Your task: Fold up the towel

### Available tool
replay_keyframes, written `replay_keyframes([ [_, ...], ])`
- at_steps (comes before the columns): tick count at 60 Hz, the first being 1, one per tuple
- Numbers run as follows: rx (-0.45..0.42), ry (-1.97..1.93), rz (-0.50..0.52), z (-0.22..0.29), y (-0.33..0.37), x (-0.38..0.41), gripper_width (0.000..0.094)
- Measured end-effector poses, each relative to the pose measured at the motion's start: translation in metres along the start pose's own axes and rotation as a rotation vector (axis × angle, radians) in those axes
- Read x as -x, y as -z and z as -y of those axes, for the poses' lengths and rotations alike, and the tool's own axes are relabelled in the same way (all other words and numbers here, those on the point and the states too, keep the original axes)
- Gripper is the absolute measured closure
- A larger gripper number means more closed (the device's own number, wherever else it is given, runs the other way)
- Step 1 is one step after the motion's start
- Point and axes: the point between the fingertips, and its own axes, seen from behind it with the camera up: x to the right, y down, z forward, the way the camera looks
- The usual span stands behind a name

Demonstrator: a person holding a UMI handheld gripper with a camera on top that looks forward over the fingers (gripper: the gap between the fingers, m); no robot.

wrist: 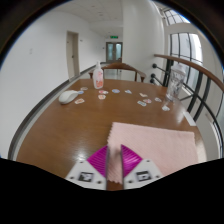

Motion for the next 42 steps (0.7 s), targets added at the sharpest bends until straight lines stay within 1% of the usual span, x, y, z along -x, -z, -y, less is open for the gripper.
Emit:
replay_keyframes([
  [1,0.006,-0.008,-0.006,-0.005,0.008,-0.003,0.0768],
  [2,-0.007,-0.016,-0.009,-0.002,0.008,-0.004,0.0815],
  [3,-0.004,-0.017,-0.017,-0.003,0.007,-0.007,0.0888],
  [4,-0.011,-0.014,-0.018,-0.002,0.007,-0.007,0.0898],
  [9,-0.03,0.045,-0.02,0.0,0.002,-0.007,0.091],
  [11,-0.036,0.047,-0.023,-0.002,0.005,-0.008,0.0932],
  [16,-0.033,0.022,-0.012,-0.001,0.01,-0.008,0.0934],
  [19,-0.077,-0.008,-0.006,0.017,0.016,-0.014,0.0934],
  [25,-0.169,-0.075,-0.054,0.054,0.05,-0.058,0.0934],
  [32,-0.226,-0.146,-0.157,0.071,0.09,-0.141,0.0935],
  [37,-0.208,-0.178,-0.239,0.058,0.103,-0.199,0.0935],
  [42,-0.157,-0.213,-0.253,0.031,0.096,-0.234,0.0932],
])
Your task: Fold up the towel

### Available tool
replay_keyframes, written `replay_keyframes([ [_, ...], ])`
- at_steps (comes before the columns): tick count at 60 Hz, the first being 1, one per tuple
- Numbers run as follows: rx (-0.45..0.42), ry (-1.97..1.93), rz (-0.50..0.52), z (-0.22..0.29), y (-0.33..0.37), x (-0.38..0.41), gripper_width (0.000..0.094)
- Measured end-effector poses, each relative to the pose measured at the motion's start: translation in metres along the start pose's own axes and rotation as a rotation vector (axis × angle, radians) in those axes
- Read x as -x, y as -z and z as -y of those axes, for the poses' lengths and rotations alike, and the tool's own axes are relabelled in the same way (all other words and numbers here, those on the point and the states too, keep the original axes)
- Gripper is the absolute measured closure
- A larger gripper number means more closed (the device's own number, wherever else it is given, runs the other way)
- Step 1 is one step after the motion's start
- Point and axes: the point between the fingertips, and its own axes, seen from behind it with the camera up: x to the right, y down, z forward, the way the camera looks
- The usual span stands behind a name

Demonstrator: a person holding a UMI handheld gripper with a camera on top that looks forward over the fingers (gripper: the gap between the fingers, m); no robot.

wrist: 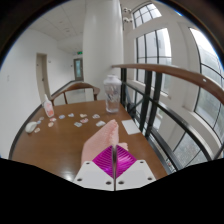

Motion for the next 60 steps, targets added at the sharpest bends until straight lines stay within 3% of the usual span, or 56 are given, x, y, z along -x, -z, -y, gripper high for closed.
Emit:
replay_keyframes([
  [6,0.071,0.011,-0.02,-0.028,-0.016,-0.027,0.0899],
  [7,0.077,0.003,-0.017,-0.031,-0.018,-0.028,0.086],
  [15,0.093,-0.059,0.013,-0.04,-0.016,-0.036,0.0094],
  [16,0.091,-0.057,0.008,-0.041,-0.014,-0.038,0.0078],
  [23,0.06,-0.031,-0.02,-0.035,0.006,-0.045,0.0102],
  [39,-0.022,0.038,0.066,-0.026,0.086,0.007,0.0104],
  [60,-0.056,0.138,0.137,-0.062,0.179,0.067,0.0107],
])
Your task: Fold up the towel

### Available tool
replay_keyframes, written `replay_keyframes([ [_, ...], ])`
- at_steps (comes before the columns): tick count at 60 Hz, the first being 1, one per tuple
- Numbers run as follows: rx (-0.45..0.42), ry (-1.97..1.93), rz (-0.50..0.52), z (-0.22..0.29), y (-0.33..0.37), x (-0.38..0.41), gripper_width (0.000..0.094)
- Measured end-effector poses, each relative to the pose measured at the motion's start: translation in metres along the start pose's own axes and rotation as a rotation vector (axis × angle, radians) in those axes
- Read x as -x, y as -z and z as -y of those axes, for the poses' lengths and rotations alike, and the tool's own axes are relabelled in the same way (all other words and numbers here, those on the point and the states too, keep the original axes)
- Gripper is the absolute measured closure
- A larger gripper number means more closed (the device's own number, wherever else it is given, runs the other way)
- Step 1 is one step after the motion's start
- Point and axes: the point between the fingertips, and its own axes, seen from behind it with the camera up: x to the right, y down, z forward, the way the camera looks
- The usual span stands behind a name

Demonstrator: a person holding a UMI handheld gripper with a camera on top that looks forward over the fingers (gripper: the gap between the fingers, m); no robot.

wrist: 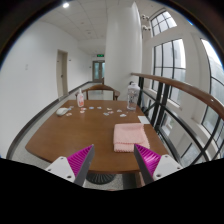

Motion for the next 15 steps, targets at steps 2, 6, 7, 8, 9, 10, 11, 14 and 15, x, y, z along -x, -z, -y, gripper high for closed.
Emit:
replay_keyframes([
  [2,-0.004,0.029,-0.018,-0.002,0.003,-0.003,0.0105],
  [6,-0.02,0.112,-0.069,-0.003,0.012,-0.015,0.0108],
  [7,-0.02,0.106,-0.066,-0.004,0.015,-0.015,0.0109],
  [8,-0.019,0.102,-0.063,-0.005,0.016,-0.014,0.0111],
  [9,-0.019,0.104,-0.064,-0.006,0.016,-0.013,0.0112],
  [10,-0.017,0.104,-0.066,-0.007,0.017,-0.013,0.0114],
  [11,-0.016,0.1,-0.068,-0.008,0.017,-0.013,0.0114],
  [14,-0.033,0.077,-0.053,-0.007,0.019,-0.012,0.011],
  [15,-0.044,0.068,-0.042,-0.006,0.02,-0.01,0.0109],
])
